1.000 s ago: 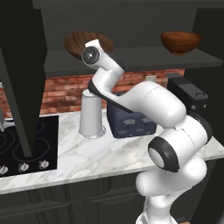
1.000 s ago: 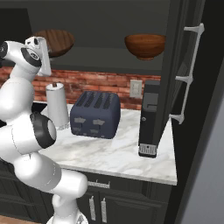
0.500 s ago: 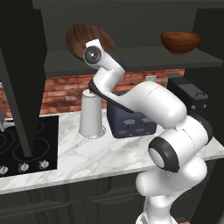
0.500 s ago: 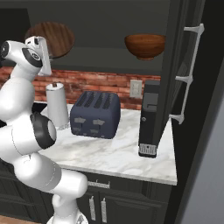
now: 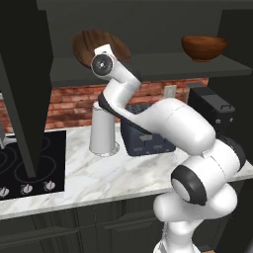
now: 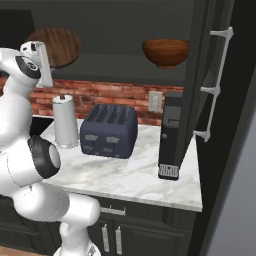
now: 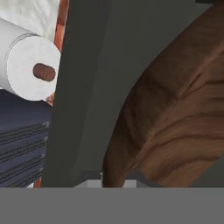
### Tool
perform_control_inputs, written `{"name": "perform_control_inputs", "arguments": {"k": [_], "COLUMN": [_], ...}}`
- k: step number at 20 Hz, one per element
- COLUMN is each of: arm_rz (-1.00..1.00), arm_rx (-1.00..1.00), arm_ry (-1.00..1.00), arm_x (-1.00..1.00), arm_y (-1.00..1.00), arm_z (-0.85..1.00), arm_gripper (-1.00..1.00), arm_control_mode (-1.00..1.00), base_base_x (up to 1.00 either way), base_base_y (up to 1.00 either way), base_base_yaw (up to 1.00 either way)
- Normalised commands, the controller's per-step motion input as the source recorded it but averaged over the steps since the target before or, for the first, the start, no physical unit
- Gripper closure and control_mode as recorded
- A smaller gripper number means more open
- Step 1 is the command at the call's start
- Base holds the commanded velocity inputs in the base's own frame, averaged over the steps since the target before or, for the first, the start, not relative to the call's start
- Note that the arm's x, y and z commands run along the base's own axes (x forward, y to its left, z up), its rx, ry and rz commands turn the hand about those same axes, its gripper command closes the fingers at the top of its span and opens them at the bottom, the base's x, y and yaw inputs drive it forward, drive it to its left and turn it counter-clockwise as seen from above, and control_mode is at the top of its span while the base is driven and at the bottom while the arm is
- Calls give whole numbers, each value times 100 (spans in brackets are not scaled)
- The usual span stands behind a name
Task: Move the bowls from the cabinet to the plates on the dining table.
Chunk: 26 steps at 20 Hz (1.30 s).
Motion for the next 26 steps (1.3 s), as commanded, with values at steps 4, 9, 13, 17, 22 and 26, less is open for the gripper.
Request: {"name": "perform_control_inputs", "arguments": {"k": [4, 9, 13, 17, 22, 26], "arm_rz": [1, 0, 0, 0, 0, 0], "arm_rx": [0, 0, 0, 0, -5, -10], "arm_ry": [-11, -11, -8, -1, 0, 0], "arm_x": [-99, -95, -85, -74, -57, -48], "arm_y": [5, 0, 0, -6, -14, -24], "arm_z": [13, 0, -11, -46, -74, -93], "arm_gripper": [100, 100, 100, 100, 100, 100], "arm_control_mode": [-100, -100, -100, -100, -100, -100], "base_base_x": [0, 0, 0, 0, 0, 0], "base_base_y": [0, 0, 0, 0, 0, 0], "base_base_yaw": [0, 0, 0, 0, 0, 0]}}
